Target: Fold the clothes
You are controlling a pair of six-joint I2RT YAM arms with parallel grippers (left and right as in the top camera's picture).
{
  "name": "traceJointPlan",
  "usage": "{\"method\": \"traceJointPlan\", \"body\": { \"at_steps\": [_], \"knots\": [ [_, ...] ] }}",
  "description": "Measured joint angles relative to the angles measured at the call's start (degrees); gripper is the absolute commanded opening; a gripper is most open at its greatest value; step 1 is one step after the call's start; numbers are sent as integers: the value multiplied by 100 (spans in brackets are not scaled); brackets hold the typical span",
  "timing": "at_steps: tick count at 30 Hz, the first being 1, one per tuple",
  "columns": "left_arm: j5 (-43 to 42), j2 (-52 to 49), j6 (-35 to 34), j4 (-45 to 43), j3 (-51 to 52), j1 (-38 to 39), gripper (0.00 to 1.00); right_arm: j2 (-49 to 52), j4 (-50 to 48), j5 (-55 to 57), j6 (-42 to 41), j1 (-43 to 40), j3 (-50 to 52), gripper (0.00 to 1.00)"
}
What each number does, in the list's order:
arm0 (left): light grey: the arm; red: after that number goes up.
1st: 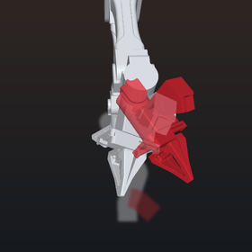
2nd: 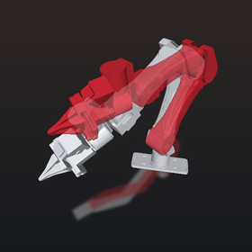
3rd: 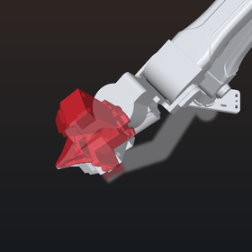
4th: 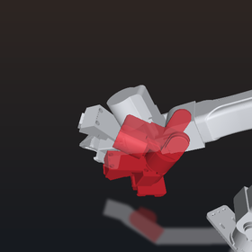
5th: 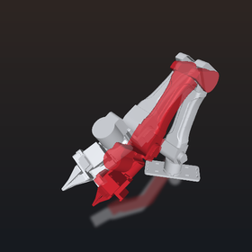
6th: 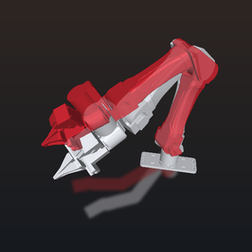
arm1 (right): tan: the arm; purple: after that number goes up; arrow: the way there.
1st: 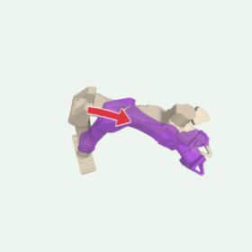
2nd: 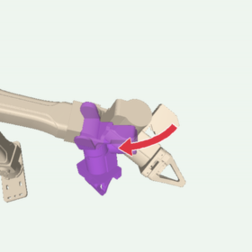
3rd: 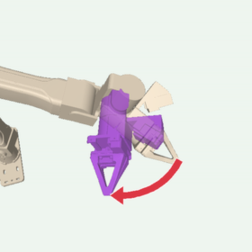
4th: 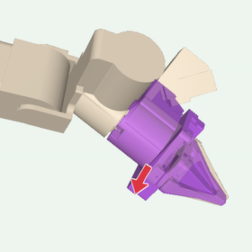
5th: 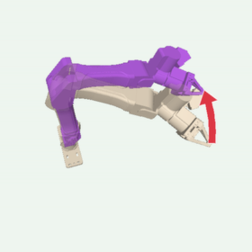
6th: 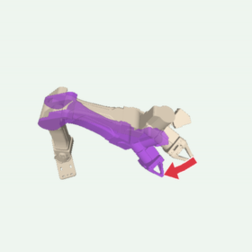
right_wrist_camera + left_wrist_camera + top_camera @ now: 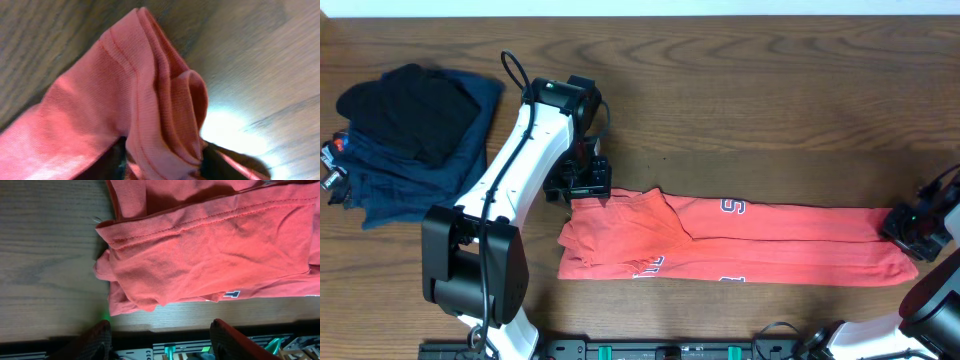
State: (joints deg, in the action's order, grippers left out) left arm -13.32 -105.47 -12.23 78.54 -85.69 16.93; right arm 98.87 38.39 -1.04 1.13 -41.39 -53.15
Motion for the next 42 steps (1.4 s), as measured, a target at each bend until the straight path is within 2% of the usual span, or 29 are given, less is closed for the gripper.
{"method": "traceJointPlan", "body": {
  "at_steps": [2,5,11,18,19,20,21,23,24,25,31,42],
  "knots": [
    [0,0,0,0,0,0,65,0,-26,90,-9,-2,2,76],
    [-2,0,0,0,0,0,64,-4,-31,153,-11,-4,0,81],
    [0,0,0,-22,0,0,62,-2,623,326,-57,-2,-247,82],
    [-2,0,0,-44,2,0,62,-190,1873,787,-485,-2,-1493,80],
    [0,0,0,-42,2,0,62,-302,2009,866,-564,-2,-1613,75],
    [-2,0,0,-31,2,0,62,-400,2105,909,-612,-2,-1679,61],
    [-2,0,0,-4,2,0,62,-533,2197,968,-678,-2,-1729,40],
    [-2,0,0,63,2,0,62,-732,2420,1034,-826,-2,-1766,15],
    [-2,0,0,103,2,0,62,-791,2514,1056,-874,-2,-1768,6],
    [-2,0,0,125,2,0,62,-839,2621,1075,-949,-2,-1766,1],
    [0,0,0,-262,306,85,62,-872,2356,1019,-1311,-2,-1246,1],
    [-2,-7,0,-1725,1635,240,63,-870,625,227,-1443,-2,511,4]
  ]
}}
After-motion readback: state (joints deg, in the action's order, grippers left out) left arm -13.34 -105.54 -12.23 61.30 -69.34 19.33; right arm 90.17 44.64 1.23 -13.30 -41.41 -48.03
